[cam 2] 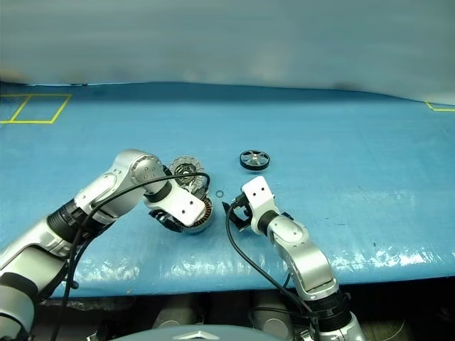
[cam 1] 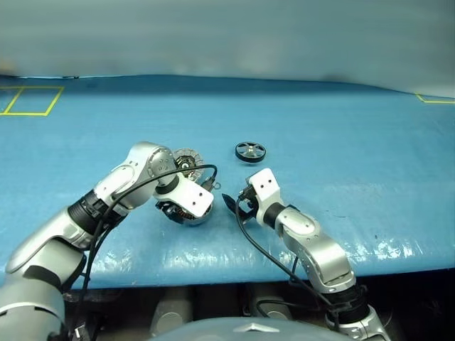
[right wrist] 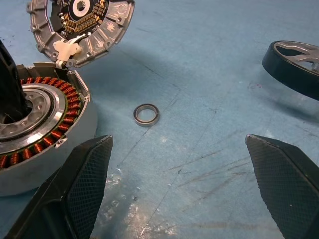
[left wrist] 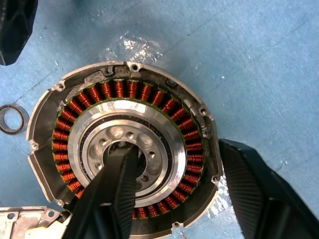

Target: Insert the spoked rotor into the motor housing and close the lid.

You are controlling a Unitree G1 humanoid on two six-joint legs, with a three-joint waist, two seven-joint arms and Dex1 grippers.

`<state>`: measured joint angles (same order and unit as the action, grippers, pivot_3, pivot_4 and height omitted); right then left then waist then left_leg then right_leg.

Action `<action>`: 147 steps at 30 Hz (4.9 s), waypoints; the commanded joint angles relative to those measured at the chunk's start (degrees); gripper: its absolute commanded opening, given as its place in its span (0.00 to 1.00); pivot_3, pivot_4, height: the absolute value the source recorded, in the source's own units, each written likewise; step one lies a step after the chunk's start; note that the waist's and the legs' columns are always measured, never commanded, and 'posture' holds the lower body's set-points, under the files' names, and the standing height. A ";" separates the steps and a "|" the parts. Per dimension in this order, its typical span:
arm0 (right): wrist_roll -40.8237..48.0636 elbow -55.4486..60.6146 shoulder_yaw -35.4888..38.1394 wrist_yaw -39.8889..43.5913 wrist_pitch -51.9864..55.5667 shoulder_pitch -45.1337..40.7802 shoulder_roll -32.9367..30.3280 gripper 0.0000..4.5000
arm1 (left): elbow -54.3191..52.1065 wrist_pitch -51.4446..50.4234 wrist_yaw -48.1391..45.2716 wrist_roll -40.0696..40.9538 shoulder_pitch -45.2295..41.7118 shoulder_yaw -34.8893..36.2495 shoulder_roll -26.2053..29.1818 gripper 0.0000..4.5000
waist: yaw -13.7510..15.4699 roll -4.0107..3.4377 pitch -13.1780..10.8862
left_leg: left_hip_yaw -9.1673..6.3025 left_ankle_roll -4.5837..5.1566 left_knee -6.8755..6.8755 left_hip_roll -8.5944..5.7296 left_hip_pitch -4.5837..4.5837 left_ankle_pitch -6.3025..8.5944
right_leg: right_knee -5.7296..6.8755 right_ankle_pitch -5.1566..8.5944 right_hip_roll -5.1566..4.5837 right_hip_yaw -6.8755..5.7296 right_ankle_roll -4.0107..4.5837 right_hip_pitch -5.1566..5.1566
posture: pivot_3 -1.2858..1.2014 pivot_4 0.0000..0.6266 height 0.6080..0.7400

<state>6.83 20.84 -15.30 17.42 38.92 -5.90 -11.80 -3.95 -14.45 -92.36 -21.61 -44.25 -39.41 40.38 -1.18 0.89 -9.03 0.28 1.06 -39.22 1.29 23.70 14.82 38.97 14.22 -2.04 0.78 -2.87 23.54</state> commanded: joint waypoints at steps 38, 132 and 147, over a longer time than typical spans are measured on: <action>-1.07 -2.47 -0.36 1.18 -4.68 -2.52 -0.53 1.00 | -39.14 -21.52 42.74 32.54 46.54 44.01 -16.15 0.00 | -0.07 0.00 0.01 | 0.06 0.00 0.04 0.31 -0.16 0.00 | -0.05 -0.05 -0.03 0.16 -0.03 -0.12 | 0.52 0.24 1.00; -3.59 -1.81 -13.20 10.58 -4.19 -9.17 4.58 0.15 | -19.72 21.50 65.91 34.21 75.60 40.52 -26.31 0.00 | -0.34 -0.07 0.05 | 0.70 0.18 0.35 0.41 -0.16 0.04 | -0.37 0.19 -0.30 0.26 0.23 0.20 | 0.52 0.24 1.00; -4.08 -8.26 -15.12 9.76 -5.47 -9.95 7.78 0.15 | -17.11 22.30 66.90 33.18 75.70 37.99 -26.91 0.00 | -0.40 -0.06 0.05 | 0.68 0.19 0.37 0.40 -0.15 0.05 | -0.45 0.17 -0.32 0.23 0.23 0.20 | 0.52 0.24 1.00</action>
<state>2.69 11.63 -30.56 27.31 34.99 -14.97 -4.68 -20.10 6.88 -25.19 11.22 30.99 -0.91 13.59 -1.58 0.84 -8.98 0.97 1.26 -38.85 1.69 23.56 14.87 38.52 14.38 -2.37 1.01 -2.65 23.74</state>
